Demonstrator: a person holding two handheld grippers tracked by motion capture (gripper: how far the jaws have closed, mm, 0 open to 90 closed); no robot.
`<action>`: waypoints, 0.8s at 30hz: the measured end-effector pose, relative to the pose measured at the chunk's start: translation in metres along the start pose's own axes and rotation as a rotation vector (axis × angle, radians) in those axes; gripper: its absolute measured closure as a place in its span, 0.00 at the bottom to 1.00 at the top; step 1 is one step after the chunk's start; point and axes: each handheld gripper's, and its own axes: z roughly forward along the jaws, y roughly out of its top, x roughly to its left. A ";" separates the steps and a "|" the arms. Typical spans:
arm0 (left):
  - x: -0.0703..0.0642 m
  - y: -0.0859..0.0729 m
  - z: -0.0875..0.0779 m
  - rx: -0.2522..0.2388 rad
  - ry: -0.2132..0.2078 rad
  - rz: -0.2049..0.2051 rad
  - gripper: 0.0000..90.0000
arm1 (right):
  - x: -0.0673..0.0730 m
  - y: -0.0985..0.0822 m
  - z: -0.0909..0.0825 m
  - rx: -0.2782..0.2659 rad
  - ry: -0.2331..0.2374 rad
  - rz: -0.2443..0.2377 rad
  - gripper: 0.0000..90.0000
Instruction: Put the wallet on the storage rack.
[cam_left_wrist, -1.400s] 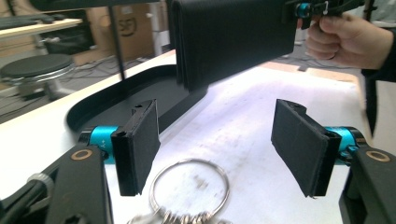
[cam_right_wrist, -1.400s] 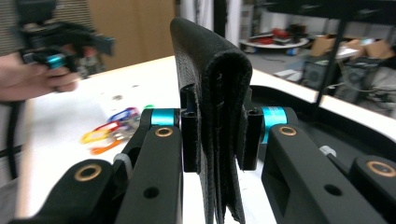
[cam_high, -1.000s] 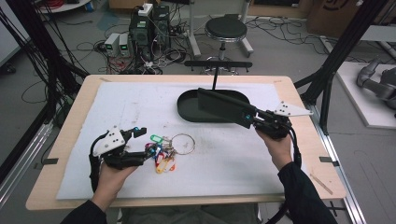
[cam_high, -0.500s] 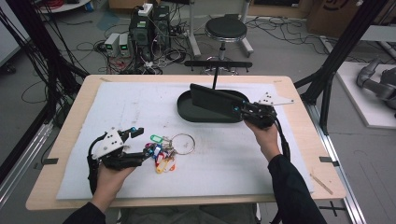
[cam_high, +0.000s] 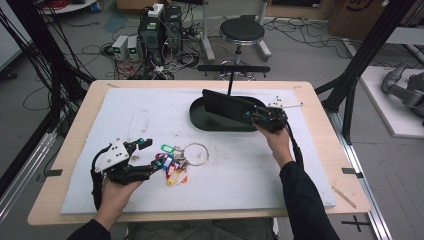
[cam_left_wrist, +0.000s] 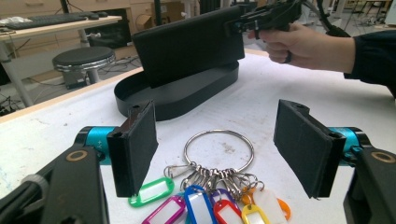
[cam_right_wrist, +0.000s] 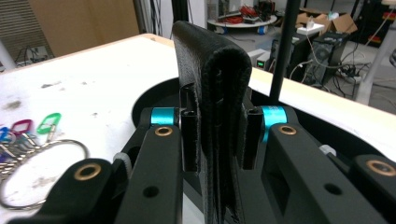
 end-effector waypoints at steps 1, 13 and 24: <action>0.000 0.000 0.001 0.001 -0.005 -0.003 0.33 | -0.002 -0.002 0.002 -0.001 -0.001 -0.007 0.85; -0.006 -0.001 0.004 -0.007 -0.048 -0.009 0.33 | -0.010 -0.001 0.025 0.046 0.002 -0.068 0.85; -0.008 -0.002 0.001 -0.020 -0.037 -0.008 0.34 | -0.025 -0.011 0.022 0.127 -0.026 -0.045 0.81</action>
